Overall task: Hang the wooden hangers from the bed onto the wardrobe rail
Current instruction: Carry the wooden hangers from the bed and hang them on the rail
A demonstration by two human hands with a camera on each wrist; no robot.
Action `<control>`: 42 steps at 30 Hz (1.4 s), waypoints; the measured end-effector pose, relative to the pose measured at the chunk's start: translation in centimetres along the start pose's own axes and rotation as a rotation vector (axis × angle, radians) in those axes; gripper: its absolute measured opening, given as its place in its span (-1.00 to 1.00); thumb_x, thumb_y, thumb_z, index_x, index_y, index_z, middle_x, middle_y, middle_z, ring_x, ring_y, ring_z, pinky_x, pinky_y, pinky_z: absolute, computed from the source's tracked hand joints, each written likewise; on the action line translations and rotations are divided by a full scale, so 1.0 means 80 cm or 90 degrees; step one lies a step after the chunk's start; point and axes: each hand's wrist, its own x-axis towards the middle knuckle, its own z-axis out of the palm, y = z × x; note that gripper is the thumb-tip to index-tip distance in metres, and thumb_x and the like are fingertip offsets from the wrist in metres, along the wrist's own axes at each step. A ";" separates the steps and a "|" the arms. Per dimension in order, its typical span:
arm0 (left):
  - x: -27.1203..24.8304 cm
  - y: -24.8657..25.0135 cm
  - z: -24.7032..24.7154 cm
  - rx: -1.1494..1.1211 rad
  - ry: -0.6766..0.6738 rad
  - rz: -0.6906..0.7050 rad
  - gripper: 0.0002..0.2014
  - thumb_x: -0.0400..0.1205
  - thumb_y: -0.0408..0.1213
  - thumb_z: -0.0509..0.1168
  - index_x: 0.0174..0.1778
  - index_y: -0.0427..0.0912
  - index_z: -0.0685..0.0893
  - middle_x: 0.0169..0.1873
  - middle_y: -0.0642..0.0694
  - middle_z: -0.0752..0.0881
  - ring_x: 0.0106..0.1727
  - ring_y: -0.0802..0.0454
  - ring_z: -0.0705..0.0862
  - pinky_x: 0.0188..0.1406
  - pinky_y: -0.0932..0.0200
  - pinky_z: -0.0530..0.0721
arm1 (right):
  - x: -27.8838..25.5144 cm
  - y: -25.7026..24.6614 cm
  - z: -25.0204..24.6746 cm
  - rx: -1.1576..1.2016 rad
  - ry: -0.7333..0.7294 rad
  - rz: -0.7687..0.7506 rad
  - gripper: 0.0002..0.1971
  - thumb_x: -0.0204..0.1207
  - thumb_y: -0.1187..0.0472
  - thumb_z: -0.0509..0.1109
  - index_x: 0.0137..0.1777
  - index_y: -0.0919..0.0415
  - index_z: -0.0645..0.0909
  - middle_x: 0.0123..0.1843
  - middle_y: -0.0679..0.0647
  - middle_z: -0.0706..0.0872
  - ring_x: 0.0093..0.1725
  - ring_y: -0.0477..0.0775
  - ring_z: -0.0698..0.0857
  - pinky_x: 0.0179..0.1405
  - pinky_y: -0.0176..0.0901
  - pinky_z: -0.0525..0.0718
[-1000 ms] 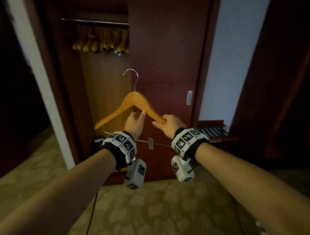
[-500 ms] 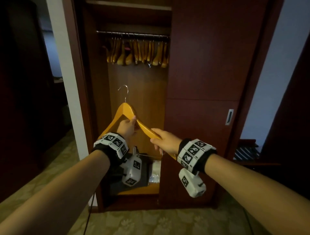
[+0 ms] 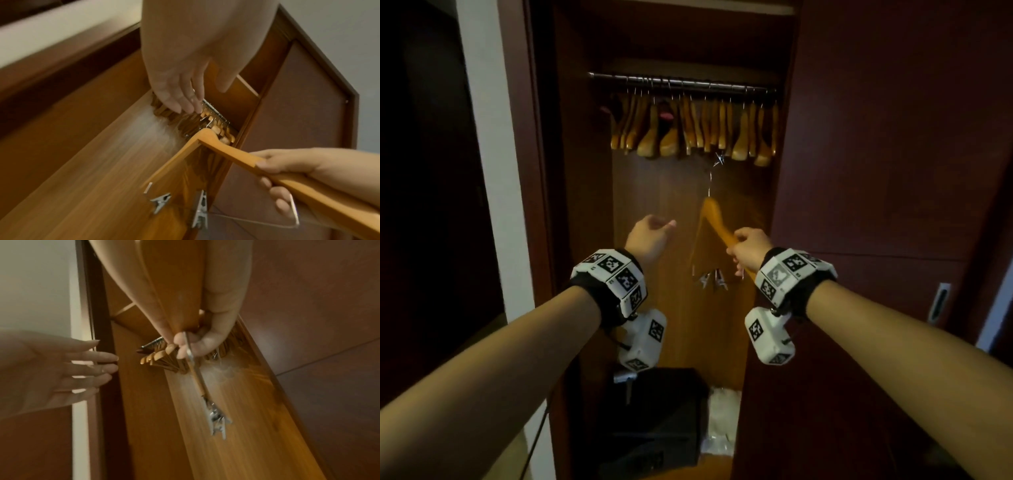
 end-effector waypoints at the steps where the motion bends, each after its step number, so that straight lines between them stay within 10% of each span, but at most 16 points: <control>1: 0.023 -0.004 0.001 0.009 0.009 0.009 -0.65 0.65 -0.06 0.26 0.29 -0.16 0.55 0.14 -0.10 0.66 0.15 -0.03 0.65 0.20 0.05 0.61 | 0.019 -0.001 0.003 -0.006 0.013 0.004 -0.53 0.60 0.36 0.25 0.51 0.19 0.35 0.02 0.20 0.66 -0.40 0.01 0.58 -0.14 -0.02 0.77; 8: 0.186 -0.003 0.039 0.064 -0.003 0.213 -0.82 0.63 -0.16 0.30 0.10 -0.12 0.59 0.00 -0.04 0.59 0.07 0.02 0.58 -0.07 0.19 0.46 | 0.138 -0.014 0.016 0.120 0.098 0.073 -0.65 0.59 0.45 0.24 0.37 0.36 0.45 -0.29 0.12 0.54 -0.41 0.00 0.52 -0.33 -0.09 0.67; 17: 0.341 0.061 0.075 0.234 0.000 0.554 -0.66 0.63 -0.17 0.27 0.32 -0.12 0.51 0.36 -0.11 0.46 0.43 -0.12 0.35 0.35 0.01 0.35 | 0.219 -0.042 0.038 0.133 0.196 0.127 -0.50 0.60 0.43 0.25 0.53 0.23 0.32 -0.32 0.09 0.50 -0.45 -0.04 0.47 -0.55 -0.25 0.60; 25: 0.427 0.083 0.107 0.388 -0.073 0.667 -0.58 0.64 -0.19 0.23 0.44 -0.07 0.44 0.49 -0.06 0.40 0.53 -0.12 0.25 0.45 -0.12 0.26 | 0.278 -0.080 0.023 0.092 0.278 0.129 -0.46 0.57 0.43 0.29 0.54 0.20 0.32 -0.37 0.12 0.52 -0.49 -0.04 0.48 -0.45 -0.19 0.63; 42: 0.484 0.027 0.099 0.578 0.148 0.868 -0.62 0.63 -0.26 0.19 0.40 -0.08 0.49 0.32 -0.11 0.60 0.36 -0.17 0.47 0.46 -0.18 0.22 | 0.425 -0.147 -0.006 0.009 0.400 0.027 -0.62 0.58 0.38 0.29 0.40 0.29 0.47 -0.05 0.31 0.74 -0.31 0.12 0.68 -0.08 0.10 0.79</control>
